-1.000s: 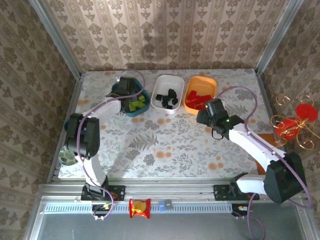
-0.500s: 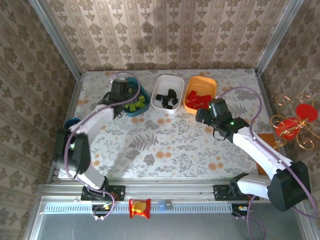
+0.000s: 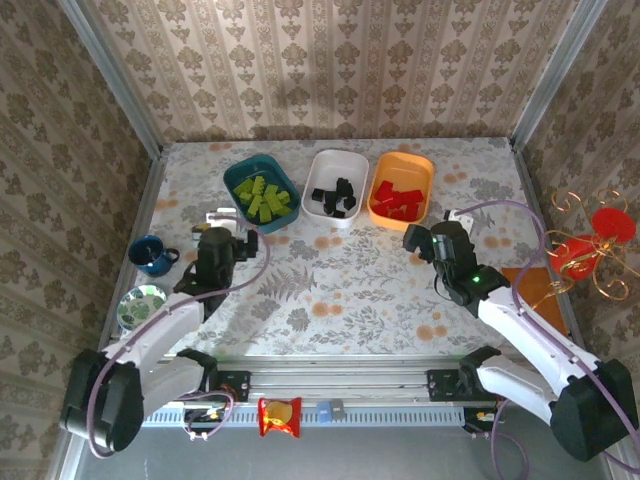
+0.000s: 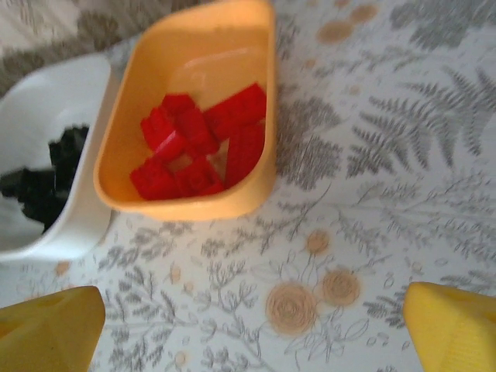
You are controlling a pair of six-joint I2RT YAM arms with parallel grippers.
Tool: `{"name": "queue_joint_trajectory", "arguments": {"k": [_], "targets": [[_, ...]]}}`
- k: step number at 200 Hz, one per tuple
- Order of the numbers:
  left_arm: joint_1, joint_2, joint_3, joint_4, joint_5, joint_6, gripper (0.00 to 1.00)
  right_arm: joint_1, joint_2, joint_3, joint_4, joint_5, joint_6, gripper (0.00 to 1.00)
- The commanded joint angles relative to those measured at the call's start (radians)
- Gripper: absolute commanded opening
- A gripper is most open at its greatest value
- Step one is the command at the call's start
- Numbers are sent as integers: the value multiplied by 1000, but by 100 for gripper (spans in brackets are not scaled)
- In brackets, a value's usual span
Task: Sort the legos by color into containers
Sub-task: Reset both arms
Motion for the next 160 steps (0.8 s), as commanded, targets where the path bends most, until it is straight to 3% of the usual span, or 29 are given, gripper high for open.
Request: {"name": "queue_joint_trajectory", "arguments": {"k": [1,16,37,46,54,82,111,116,126,146,153,160], "targets": [[79,84,-6,191,1,134,100,-15,-31,2,44,134,-19,100],[108,185,1,243,-21,168,100,-31,-33,-12,49,143,-53,100],[143,291,-33,453,3,253,100,-46,-36,-47,76,186,-64,100],[179,311,-14,409,85,198,100,-53,-48,-75,120,186,-85,100],[196,339,-29,470,139,190,100,-60,-63,-100,161,172,-117,100],[209,423,-78,618,183,190,100,-89,-108,-185,321,124,-252,100],[313,485,-91,669,403,135,100,-136,-79,-235,474,85,-383,100],[315,512,-103,745,403,146,100,-143,-62,-231,481,92,-410,100],[326,479,-69,612,414,115,100,-162,-19,-224,512,104,-462,100],[341,486,-72,634,379,89,100,-228,76,-238,634,48,-507,100],[330,497,-82,679,319,91,100,-258,112,-254,701,7,-514,100],[303,496,-95,699,189,73,100,-289,152,-266,757,-44,-516,100]]}}
